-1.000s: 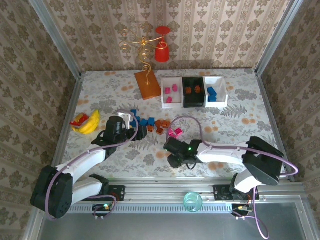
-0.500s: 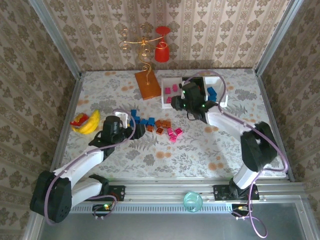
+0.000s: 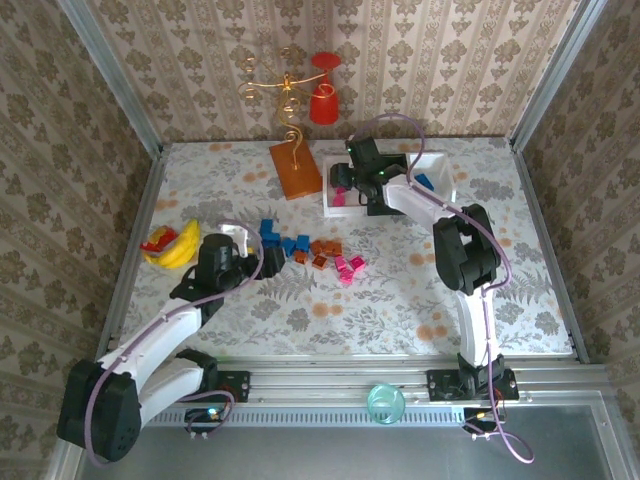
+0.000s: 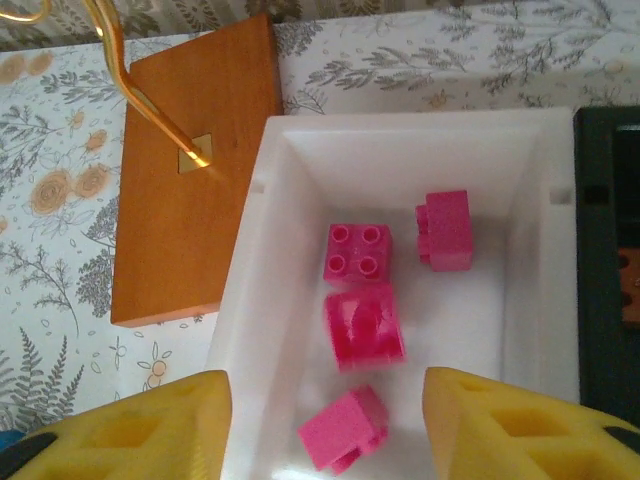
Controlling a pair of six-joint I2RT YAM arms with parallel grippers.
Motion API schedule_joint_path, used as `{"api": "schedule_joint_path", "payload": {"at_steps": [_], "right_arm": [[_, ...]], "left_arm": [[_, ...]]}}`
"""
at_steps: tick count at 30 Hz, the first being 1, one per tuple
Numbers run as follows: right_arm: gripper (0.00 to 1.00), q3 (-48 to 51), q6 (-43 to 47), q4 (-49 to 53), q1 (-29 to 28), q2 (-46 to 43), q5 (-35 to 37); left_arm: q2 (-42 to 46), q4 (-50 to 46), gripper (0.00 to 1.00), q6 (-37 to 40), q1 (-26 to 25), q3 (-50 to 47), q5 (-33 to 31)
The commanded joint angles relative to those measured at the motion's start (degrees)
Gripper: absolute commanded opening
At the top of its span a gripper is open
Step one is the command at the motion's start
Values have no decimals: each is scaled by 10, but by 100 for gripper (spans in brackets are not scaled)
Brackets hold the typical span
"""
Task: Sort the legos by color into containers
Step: Place the lego in the container, then pick up the lego from the middle-left of the table.
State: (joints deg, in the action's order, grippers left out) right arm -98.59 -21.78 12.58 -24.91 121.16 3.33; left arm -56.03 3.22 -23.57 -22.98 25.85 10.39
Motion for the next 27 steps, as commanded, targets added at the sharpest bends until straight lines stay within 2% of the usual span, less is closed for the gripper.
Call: {"api": "schedule_joint_path", "payload": {"at_steps": [1, 7, 12, 18, 27], "right_arm": [[60, 29, 22, 17, -1, -63, 20], [69, 232, 15, -59, -29, -219, -5], [73, 382, 29, -96, -96, -326, 25], [76, 438, 22, -92, -104, -372, 38], [77, 458, 21, -105, -103, -382, 33]], "left_arm": [[-3, -36, 93, -1, 20, -5, -18], [-21, -54, 93, -16, 62, -8, -23], [-72, -69, 89, -19, 85, 10, -48], [-185, -81, 81, -7, 93, 64, -76], [-287, -67, 67, 6, 93, 127, -108]]}}
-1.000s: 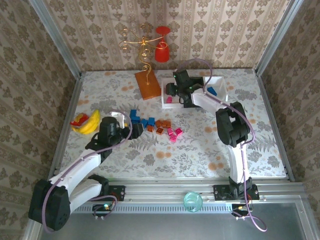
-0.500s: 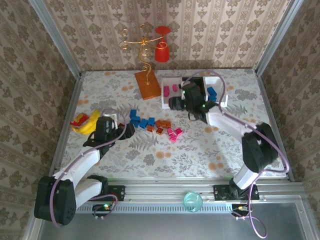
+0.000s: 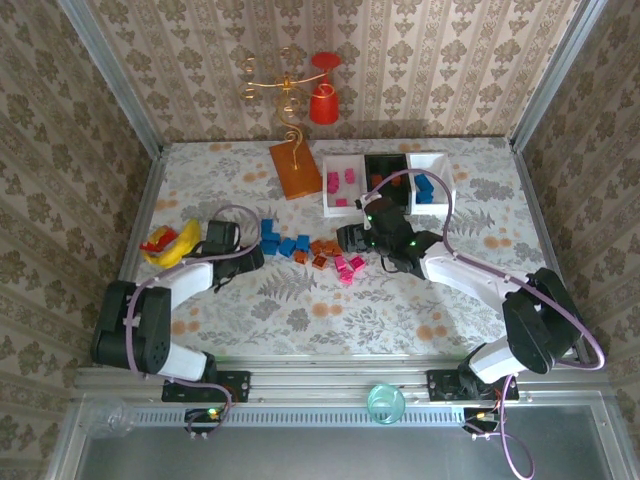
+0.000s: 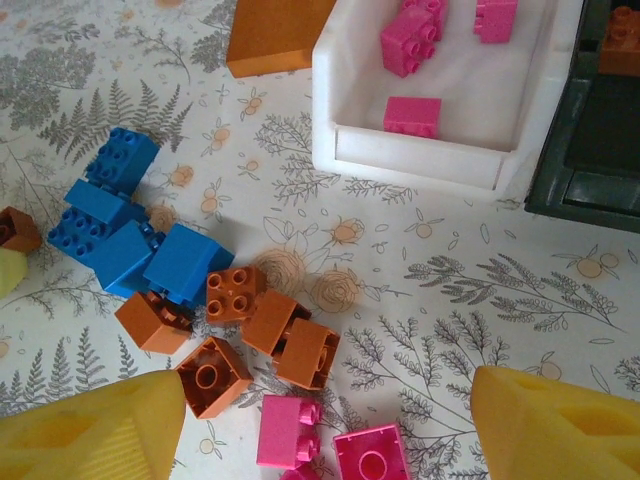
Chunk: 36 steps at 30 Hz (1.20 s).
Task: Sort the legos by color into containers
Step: Pick up the lego from the middle-left of the table, then place the lego in the container.
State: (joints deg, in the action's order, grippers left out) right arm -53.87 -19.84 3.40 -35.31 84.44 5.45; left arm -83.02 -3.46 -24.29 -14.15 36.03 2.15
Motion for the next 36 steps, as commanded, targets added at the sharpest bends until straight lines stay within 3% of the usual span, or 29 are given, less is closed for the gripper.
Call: {"api": "schedule_joint_path", "payload": {"at_steps": [1, 6, 14, 19, 27, 33, 36], "right_arm": [[77, 14, 2, -14, 1, -15, 12], [78, 28, -2, -20, 4, -19, 11], [78, 44, -7, -20, 7, -27, 10], [79, 60, -16, -16, 9, -58, 8], [87, 120, -3, -60, 26, -135, -49], [91, 145, 41, -94, 34, -182, -122], [92, 148, 41, -70, 35, -204, -68]], "left_arm": [[-23, 1, 65, 15, 5, 30, -31], [-62, -1, 58, 23, 5, 60, -57], [-116, 21, 45, 18, 4, 88, -47], [-90, 27, 34, 23, -12, 85, -68], [56, 77, 29, 29, -154, 82, -120], [41, 115, 29, 31, -227, 142, -75], [4, 134, 29, 38, -256, 179, -65]]}}
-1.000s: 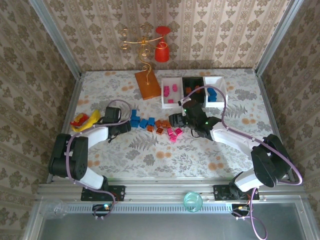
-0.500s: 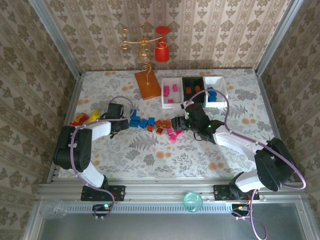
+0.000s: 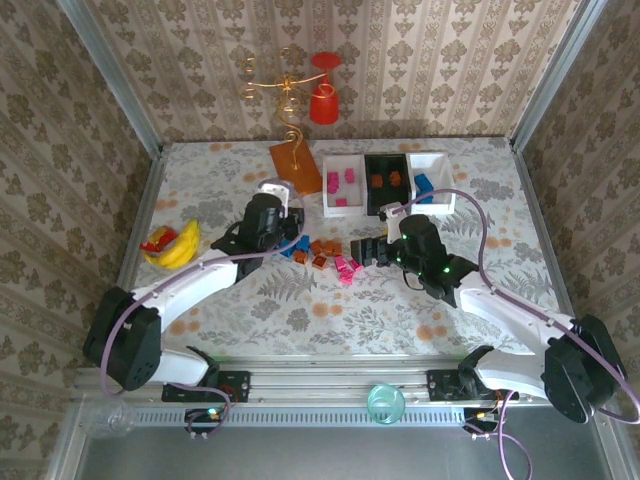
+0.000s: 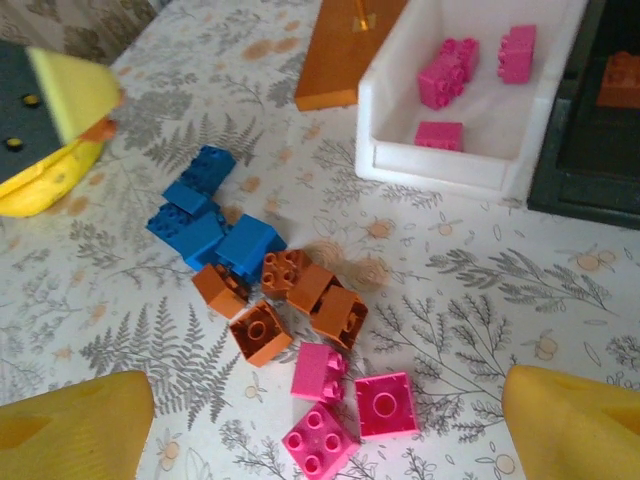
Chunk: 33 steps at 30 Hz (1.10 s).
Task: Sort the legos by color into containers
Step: Place the lego in the container.
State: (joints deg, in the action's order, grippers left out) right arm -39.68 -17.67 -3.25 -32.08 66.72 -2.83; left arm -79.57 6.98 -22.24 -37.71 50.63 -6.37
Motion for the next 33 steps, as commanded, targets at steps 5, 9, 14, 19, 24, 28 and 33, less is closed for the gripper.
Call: {"api": "schedule_joint_path", "payload": {"at_steps": [5, 9, 14, 19, 24, 28, 33], "right_arm": [[93, 14, 2, 51, 30, -67, 90], [94, 28, -8, 82, 48, -101, 134], [95, 54, -21, 97, 68, -145, 173], [97, 76, -30, 122, 86, -188, 179], [98, 94, -34, 143, 100, -220, 180], [99, 103, -35, 150, 108, -239, 178], [100, 105, -38, 150, 113, -243, 170]], "left_arm": [[-104, 13, 29, 40, -47, 110, 18], [-173, 7, 29, 52, -54, 181, 33], [-296, 10, 30, 87, -57, 294, 67], [-413, -19, 31, 112, -59, 431, 82], [-499, -52, 32, 138, -60, 543, 77], [-554, -79, 34, 157, -60, 614, 72], [-624, -128, 34, 173, -60, 725, 73]]}}
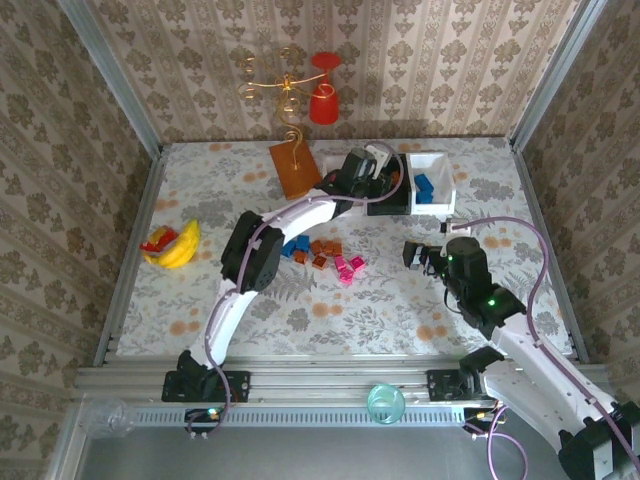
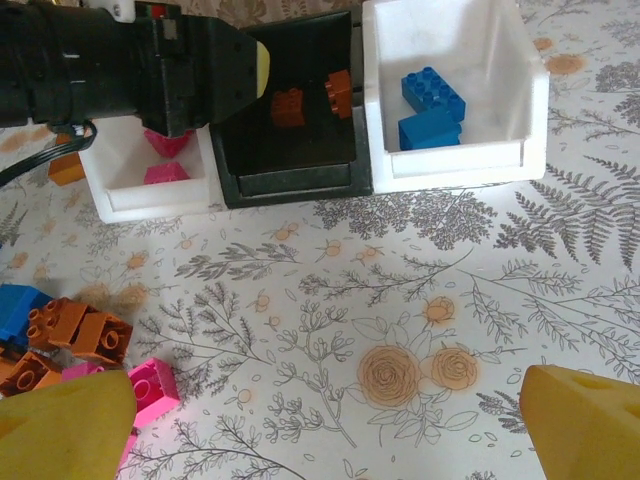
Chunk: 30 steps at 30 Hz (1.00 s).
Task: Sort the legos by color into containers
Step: Place the lego in the container, then pick up the lego from the center of the table.
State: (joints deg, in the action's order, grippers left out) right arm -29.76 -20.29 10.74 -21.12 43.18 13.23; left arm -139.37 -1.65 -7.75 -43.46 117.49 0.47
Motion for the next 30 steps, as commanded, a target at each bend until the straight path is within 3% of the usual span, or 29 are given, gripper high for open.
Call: {"api": "schedule_joint_path", "payload": {"at_steps": [1, 8, 13, 16, 20, 24, 30], "right_arm": [[100, 5, -12, 11, 5, -8, 8], [100, 5, -12, 29, 7, -25, 9], [100, 9, -16, 31, 7, -33, -1], [97, 14, -15, 18, 7, -27, -33], [93, 6, -20, 3, -13, 13, -59], [92, -10, -12, -23, -77, 89, -32], [91, -61, -17, -66, -168, 255, -17]], "left_arm": [[-42, -56, 36, 31, -2, 84, 4], [-93, -126, 56, 40, -1, 219, -3], [-36, -118, 66, 39, 1, 164, -1], [49, -70, 67, 35, 2, 41, 6], [203, 40, 69, 36, 4, -200, 3], [351, 110, 70, 16, 14, -420, -18], [514, 138, 71, -54, 62, -668, -18]]}}
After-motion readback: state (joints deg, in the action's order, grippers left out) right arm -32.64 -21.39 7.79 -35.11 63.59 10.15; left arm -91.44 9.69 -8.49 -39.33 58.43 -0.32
